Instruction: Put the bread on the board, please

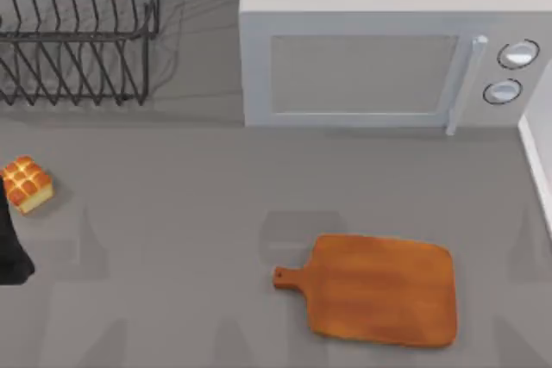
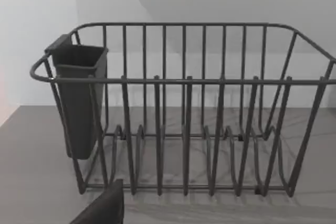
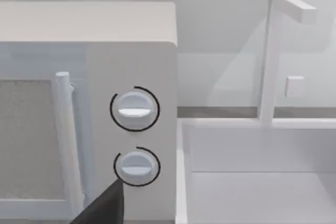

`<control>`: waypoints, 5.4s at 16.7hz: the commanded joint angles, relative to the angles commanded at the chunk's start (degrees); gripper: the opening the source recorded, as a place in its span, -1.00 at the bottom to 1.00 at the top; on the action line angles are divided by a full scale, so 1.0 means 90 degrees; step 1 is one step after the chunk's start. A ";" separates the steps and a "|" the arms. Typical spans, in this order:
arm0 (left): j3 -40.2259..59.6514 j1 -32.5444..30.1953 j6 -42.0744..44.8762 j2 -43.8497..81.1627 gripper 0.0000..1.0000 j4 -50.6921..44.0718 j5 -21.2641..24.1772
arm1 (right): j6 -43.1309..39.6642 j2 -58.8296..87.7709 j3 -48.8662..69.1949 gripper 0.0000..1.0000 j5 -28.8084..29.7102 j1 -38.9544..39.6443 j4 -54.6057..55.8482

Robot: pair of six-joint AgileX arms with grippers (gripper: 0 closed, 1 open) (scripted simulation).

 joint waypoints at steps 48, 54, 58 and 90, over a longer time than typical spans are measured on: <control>0.9114 0.0270 0.5390 1.3065 1.00 -0.6053 0.0003 | 0.0000 0.0000 0.0000 1.00 0.0000 0.0000 0.0000; 0.8617 0.0286 0.5412 1.3444 1.00 -0.5182 0.0006 | 0.0000 0.0000 0.0000 1.00 0.0000 0.0000 0.0000; 0.8617 0.0286 0.5412 1.3444 0.70 -0.5182 0.0006 | 0.0000 0.0000 0.0000 1.00 0.0000 0.0000 0.0000; 1.0214 0.0249 0.5331 1.2532 -1.00 -0.7614 0.0088 | 0.0000 0.0000 0.0000 1.00 0.0000 0.0000 0.0000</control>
